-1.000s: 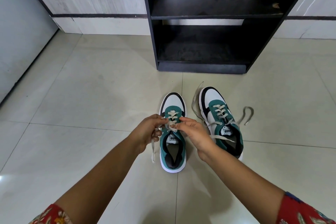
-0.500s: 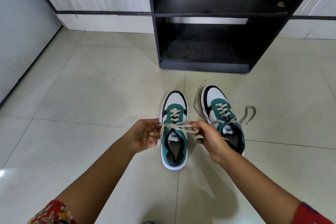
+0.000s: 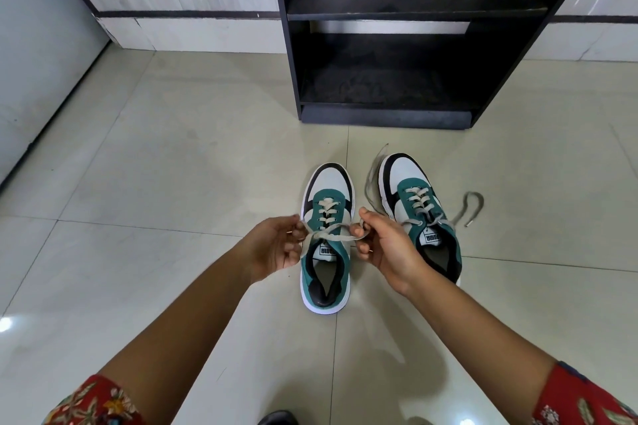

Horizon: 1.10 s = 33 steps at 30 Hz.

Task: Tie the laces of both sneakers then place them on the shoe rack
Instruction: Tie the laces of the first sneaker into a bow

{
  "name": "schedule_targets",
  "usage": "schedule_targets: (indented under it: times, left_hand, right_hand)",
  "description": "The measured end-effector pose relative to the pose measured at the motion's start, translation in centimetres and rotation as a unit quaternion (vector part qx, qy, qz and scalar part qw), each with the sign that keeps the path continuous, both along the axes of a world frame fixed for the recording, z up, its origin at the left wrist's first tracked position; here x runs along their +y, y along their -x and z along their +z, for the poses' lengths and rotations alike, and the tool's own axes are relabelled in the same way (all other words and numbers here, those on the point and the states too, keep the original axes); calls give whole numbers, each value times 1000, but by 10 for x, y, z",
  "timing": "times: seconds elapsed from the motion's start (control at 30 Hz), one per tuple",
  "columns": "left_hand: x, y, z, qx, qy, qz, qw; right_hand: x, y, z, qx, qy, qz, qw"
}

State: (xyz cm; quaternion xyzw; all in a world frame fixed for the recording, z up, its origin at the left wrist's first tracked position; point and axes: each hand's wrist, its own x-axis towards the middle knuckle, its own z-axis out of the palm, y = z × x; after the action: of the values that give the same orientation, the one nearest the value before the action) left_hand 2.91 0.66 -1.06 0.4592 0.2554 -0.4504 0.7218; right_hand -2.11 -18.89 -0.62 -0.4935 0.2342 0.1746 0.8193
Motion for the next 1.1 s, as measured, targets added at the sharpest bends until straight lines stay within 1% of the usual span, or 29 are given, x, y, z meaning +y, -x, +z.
schedule_targets:
  times: [0.03, 0.1, 0.13, 0.2, 0.27, 0.33, 0.37, 0.4, 0.47, 0.5, 0.53, 0.6, 0.63, 0.9, 0.93, 0.97, 1.0, 1.03, 1.07, 1.1]
  left_hand:
    - [0, 0, 0, 7, 14, 21, 1000]
    - [0, -1, -3, 50, 62, 83, 993]
    - [1, 1, -6, 69, 76, 110, 989]
    - [2, 1, -11, 79, 81, 136, 984]
    - [2, -1, -13, 61, 52, 133, 988]
    - [-1, -4, -12, 30, -12, 122, 992]
    - [-3, -6, -12, 14, -45, 119, 992]
    - [-6, -7, -13, -1, -76, 120, 990]
    - [-11, -10, -14, -26, -127, 131, 983]
    - [-12, -11, -15, -36, -149, 136, 979]
    - [-13, -12, -16, -45, -171, 139, 974]
    - [-13, -13, -17, -60, -206, 142, 966]
    - [-13, -14, -19, -66, -219, 141, 963]
    - [-11, -13, -22, -86, -263, 118, 954]
    - [-12, -12, -23, -93, -270, 119, 951]
    - [-12, -10, -23, -101, -276, 121, 948]
    - [-12, -7, -23, -110, -279, 129, 945]
    - [-11, -5, -23, -115, -279, 138, 943]
    - [-9, -1, -24, -113, -274, 144, 944]
    - [-8, 3, -24, -107, -265, 142, 948]
  right_hand:
    - [1, 0, 0, 1, -4, -2, 1000]
    - [1, 0, -3, 10, 0, -1, 1000]
    - [1, 1, -6, 16, 11, 2, 1000]
    - [0, 2, -10, 18, 55, 11, 998]
    - [-3, 1, -11, 15, 126, 22, 992]
    - [-3, -1, -10, -27, 228, 44, 972]
    - [-3, -1, -9, -69, 312, 71, 945]
    - [-3, -1, -9, -114, 408, 119, 898]
    - [-1, 0, -8, -178, 570, 226, 770]
    - [0, 0, -7, -197, 614, 254, 721]
    - [0, 0, -6, -209, 640, 265, 691]
    - [-1, 0, -5, -216, 669, 273, 656]
    - [-2, 1, -6, -219, 677, 273, 647]
    - [-6, 7, -14, -219, 715, 292, 595]
    - [-6, 7, -14, -217, 717, 297, 592]
    - [-6, 7, -14, -206, 713, 304, 597]
    - [-5, 7, -14, -193, 693, 304, 625]
    - [-5, 7, -16, -167, 645, 295, 685]
    - [-6, 7, -15, -132, 555, 271, 776]
    - [-7, 8, -15, -90, 441, 223, 865]
